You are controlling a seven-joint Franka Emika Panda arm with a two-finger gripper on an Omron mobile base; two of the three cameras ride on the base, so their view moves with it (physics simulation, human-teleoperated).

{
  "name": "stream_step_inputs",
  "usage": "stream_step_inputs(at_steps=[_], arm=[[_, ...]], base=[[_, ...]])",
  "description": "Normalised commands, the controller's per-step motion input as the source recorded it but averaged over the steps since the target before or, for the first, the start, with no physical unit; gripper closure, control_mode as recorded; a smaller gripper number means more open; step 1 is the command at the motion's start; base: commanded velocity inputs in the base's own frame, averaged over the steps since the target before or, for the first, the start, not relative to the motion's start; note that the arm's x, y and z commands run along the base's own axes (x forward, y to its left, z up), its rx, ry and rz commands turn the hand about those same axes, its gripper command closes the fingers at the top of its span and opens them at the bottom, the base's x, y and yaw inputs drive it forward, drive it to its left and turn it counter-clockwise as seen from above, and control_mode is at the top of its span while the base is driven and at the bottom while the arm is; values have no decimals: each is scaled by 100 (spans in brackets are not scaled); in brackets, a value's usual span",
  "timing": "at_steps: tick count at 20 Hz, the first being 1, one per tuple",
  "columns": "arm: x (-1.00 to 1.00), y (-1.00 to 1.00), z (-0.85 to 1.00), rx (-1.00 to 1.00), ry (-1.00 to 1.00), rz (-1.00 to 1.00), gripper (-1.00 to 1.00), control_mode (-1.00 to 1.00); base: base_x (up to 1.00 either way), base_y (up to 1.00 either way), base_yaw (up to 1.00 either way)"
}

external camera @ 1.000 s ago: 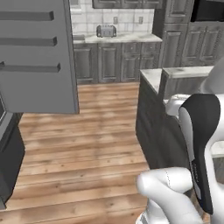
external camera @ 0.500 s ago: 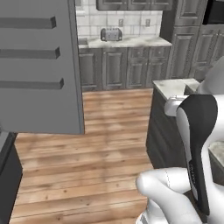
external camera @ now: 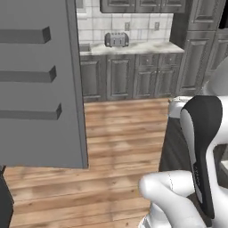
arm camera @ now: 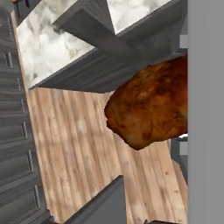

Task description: Retrieve the chicken drumstick from the fridge and place it on the saucepan with marinade on the stove.

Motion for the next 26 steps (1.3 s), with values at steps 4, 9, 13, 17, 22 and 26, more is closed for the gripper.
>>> stream_step_inputs(at_steps=[4,9,13,17,22,26], arm=[[0,0,0,0,0,0,100,100],[0,0,0,0,0,0,100,100],[0,0,0,0,0,0,100,100],[0,0,0,0,0,0,100,100],[0,0,0,0,0,0,100,100],[0,0,0,0,0,0,100,100]], base=[[100,-21,0],[100,-28,0],[100,-33,0],[100,-44,0],[100,-59,0],[100,-53,0]])
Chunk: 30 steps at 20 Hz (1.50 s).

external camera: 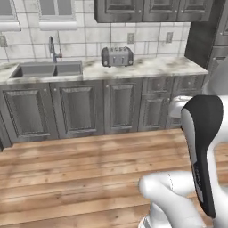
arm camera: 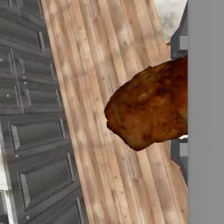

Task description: Retrieve the chicken drumstick from the fridge and place it on the saucepan with marinade on the stove.

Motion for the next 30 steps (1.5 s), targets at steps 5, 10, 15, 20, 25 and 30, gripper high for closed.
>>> stream_step_inputs(at_steps=[5,10,15,20,25,30], arm=[[0,0,0,0,0,0,100,100],[0,0,0,0,0,0,100,100],[0,0,0,0,0,0,100,100],[0,0,0,0,0,0,100,100],[0,0,0,0,0,0,100,100],[0,0,0,0,0,0,100,100]], base=[[100,-23,-3],[94,17,-47],[48,40,-80],[34,44,-85],[35,51,-85],[35,50,-85]])
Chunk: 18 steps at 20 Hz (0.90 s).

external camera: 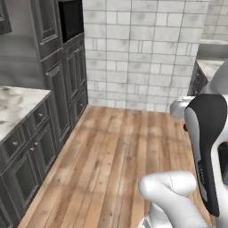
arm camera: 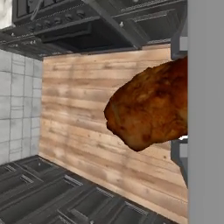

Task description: Retrieve the chicken drumstick from the fridge and place it on the saucepan with marinade on the stove.

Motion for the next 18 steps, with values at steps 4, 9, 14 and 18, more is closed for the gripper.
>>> stream_step_inputs(at_steps=[4,9,14,18], arm=[[0,0,0,0,0,0,100,100],[0,0,0,0,0,0,100,100],[0,0,0,0,0,0,100,100],[0,0,0,0,0,0,100,100]], base=[[38,53,-83],[41,54,-83],[50,60,-80],[53,65,-78]])
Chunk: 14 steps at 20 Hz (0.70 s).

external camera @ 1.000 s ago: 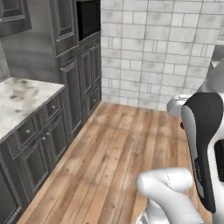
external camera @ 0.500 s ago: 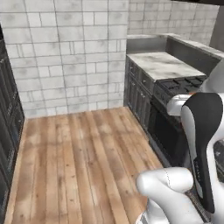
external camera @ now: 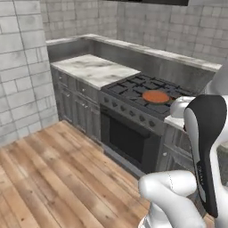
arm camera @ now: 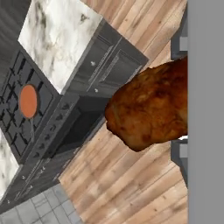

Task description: Retrieve the chicken drumstick from the fridge and place it on the saucepan with marinade on the stove.

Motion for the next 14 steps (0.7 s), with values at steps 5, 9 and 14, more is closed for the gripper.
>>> stream_step_inputs(at_steps=[5,9,14], arm=[[0,0,0,0,0,0,100,100],[0,0,0,0,0,0,100,100],[0,0,0,0,0,0,100,100]], base=[[47,76,-73],[39,83,-70],[37,84,-69]])
